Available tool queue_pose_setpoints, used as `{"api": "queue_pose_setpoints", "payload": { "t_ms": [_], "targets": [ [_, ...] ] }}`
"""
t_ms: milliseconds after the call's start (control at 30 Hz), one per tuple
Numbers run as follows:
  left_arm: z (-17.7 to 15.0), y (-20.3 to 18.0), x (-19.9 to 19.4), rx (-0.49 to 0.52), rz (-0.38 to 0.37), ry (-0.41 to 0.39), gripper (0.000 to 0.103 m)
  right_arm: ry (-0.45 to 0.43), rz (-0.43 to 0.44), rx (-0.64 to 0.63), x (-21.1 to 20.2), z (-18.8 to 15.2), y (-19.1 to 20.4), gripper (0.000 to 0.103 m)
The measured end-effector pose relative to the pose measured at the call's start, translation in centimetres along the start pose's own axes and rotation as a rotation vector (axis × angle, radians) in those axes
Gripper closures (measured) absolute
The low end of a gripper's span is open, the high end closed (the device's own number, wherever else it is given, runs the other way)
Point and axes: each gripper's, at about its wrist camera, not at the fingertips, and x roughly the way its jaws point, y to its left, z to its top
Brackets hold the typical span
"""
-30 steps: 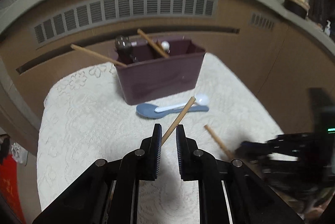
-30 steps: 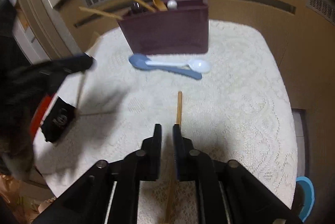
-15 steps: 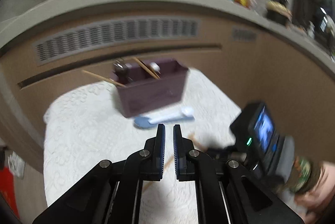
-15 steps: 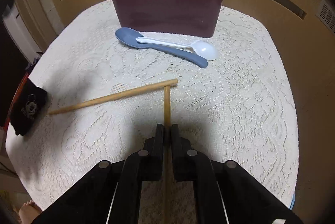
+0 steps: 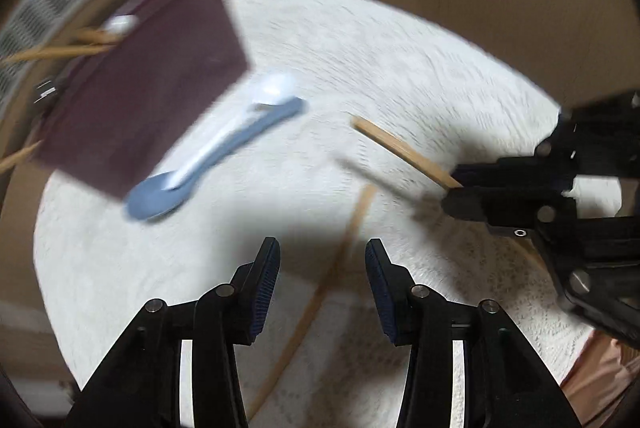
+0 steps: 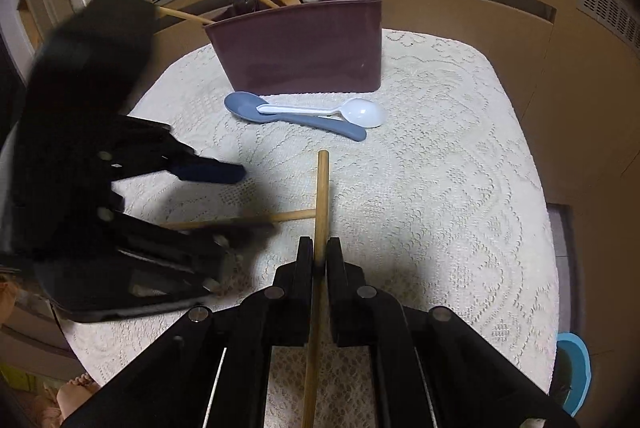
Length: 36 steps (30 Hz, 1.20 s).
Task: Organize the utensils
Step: 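Grasp a second wooden chopstick with the left tool while the right holds its chopstick, then carry both chopsticks over the purple holder and open both tools to drop them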
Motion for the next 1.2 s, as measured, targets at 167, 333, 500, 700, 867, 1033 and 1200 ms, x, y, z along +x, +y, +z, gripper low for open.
{"api": "queue_pose_setpoints", "payload": {
  "t_ms": [167, 333, 500, 700, 867, 1033, 1200],
  "targets": [
    [1.1, 0.5, 0.8, -0.004, -0.063, 0.076, 0.058, -0.009, 0.028, 0.03, 0.0, -0.2, -1.5, 0.096],
    [0.8, 2.9, 1.1, -0.208, -0.099, 0.051, 0.085, -0.022, 0.088, 0.106, -0.6, -0.4, -3.6, 0.096],
    [-1.5, 4.5, 0.2, -0.451, -0.154, -0.088, 0.097, -0.023, 0.117, 0.158, -0.8, -0.9, -4.4, 0.096],
    [-5.6, 4.3, -5.8, -0.624, -0.175, -0.325, 0.098, -0.061, 0.112, 0.141, -3.2, -1.0, -3.6, 0.096],
    [-7.6, 4.0, -14.5, -0.608, -0.038, -0.574, 0.098, -0.161, 0.106, 0.096, -7.2, -0.4, -1.9, 0.096],
    [-8.2, 5.1, -20.8, -0.576, 0.051, -0.742, 0.098, -0.273, 0.08, 0.008, -11.8, 1.1, 0.8, 0.096],
    [-9.2, 5.8, -22.1, -0.591, 0.086, -0.788, 0.098, -0.109, 0.038, -0.057, -7.7, 1.6, 1.4, 0.086]
  ]
}}
